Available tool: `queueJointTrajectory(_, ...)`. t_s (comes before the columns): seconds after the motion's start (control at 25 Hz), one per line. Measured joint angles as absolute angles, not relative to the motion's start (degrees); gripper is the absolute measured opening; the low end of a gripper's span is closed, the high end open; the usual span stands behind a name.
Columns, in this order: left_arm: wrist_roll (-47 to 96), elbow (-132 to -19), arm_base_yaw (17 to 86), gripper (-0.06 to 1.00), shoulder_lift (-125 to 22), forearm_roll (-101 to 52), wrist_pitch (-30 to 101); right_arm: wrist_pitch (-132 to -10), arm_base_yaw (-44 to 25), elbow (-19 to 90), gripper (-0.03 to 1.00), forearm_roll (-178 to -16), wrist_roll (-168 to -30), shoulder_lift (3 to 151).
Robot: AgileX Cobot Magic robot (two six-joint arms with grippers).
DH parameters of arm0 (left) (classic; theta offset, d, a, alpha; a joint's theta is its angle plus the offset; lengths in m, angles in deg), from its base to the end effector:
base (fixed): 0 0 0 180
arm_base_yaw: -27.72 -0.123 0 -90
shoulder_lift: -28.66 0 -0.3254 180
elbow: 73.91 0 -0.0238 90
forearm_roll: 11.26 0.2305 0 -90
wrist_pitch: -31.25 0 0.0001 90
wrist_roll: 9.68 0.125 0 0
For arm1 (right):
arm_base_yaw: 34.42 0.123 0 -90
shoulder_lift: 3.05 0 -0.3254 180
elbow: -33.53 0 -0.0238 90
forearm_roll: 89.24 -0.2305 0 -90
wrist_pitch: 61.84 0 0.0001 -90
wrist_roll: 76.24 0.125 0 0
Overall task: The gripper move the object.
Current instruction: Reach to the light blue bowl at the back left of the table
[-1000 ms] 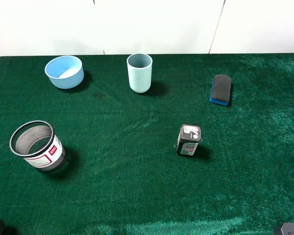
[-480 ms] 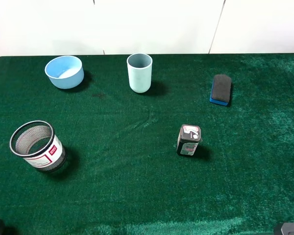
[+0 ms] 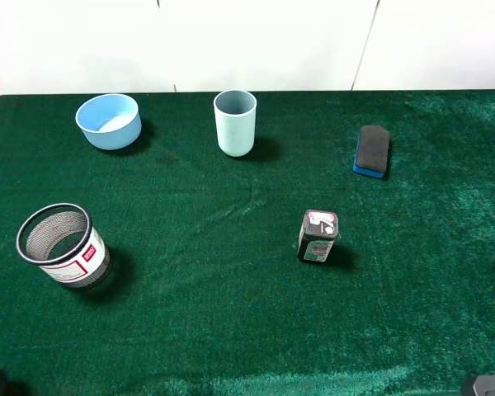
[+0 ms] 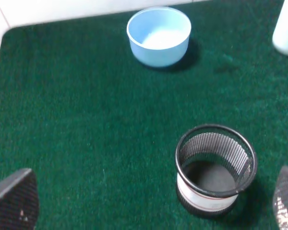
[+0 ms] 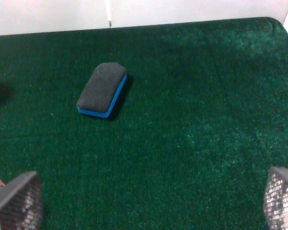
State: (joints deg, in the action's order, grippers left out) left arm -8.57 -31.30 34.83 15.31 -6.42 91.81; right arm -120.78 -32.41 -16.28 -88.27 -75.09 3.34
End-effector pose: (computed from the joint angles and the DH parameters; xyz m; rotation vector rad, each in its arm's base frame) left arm -0.0260 0.0125 0.2913 0.1415 2.0260 0.0350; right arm -0.0319 -0.0029 0.2540 -0.0146 2.0094 0.0151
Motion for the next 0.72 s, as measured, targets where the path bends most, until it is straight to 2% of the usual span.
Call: queueJointTrajectory(0.72,-3.8,-49.3,34.8,0.99,-25.5,-6.3,91.4,-120.8,-32.4,-16.3,0.69,-88.3,-75.1,3.3)
